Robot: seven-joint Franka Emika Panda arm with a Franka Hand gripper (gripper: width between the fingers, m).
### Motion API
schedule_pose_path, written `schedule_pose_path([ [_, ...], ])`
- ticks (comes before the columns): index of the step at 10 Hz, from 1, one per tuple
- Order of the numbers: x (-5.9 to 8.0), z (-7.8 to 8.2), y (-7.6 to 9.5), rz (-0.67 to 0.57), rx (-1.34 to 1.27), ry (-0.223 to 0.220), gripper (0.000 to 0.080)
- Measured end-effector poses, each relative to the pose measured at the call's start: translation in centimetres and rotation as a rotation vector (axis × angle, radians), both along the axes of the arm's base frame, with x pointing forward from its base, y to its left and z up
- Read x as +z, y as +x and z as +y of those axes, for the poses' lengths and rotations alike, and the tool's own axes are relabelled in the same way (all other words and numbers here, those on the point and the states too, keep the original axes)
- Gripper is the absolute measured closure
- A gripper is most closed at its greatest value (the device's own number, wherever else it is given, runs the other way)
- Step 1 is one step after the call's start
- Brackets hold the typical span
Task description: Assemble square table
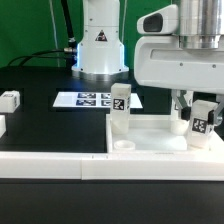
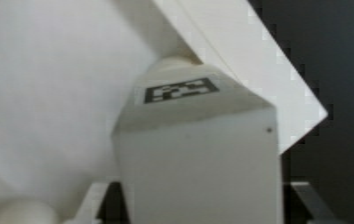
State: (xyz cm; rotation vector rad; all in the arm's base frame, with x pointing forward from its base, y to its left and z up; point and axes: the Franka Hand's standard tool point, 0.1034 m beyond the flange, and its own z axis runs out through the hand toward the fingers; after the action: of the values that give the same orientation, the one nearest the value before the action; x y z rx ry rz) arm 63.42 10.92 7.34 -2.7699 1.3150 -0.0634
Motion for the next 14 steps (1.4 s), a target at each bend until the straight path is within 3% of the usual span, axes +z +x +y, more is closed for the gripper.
schedule_pose_path([
  [4,-0.2,-0.4,-0.3,0.042,-0.635,0.062,0.0506],
  [7,-0.3,-0.6,-0.8,0.045,-0.931,0.088,0.0506],
  [9,-0.4,-1.0,-0.9,0.04,-1.011,0.133,0.0506],
  [10,-0.4,-0.8,-0.9,0.043,-1.039,0.136,0.0505],
  [11,-0.5,-0.6,-0.9,0.034,-0.953,0.124,0.0421],
  [13,-0.7,1.3,-1.1,-0.032,-0.468,0.056,0.0182],
  [14,-0.7,0.7,-1.0,-0.037,-0.409,0.049,0.0156],
])
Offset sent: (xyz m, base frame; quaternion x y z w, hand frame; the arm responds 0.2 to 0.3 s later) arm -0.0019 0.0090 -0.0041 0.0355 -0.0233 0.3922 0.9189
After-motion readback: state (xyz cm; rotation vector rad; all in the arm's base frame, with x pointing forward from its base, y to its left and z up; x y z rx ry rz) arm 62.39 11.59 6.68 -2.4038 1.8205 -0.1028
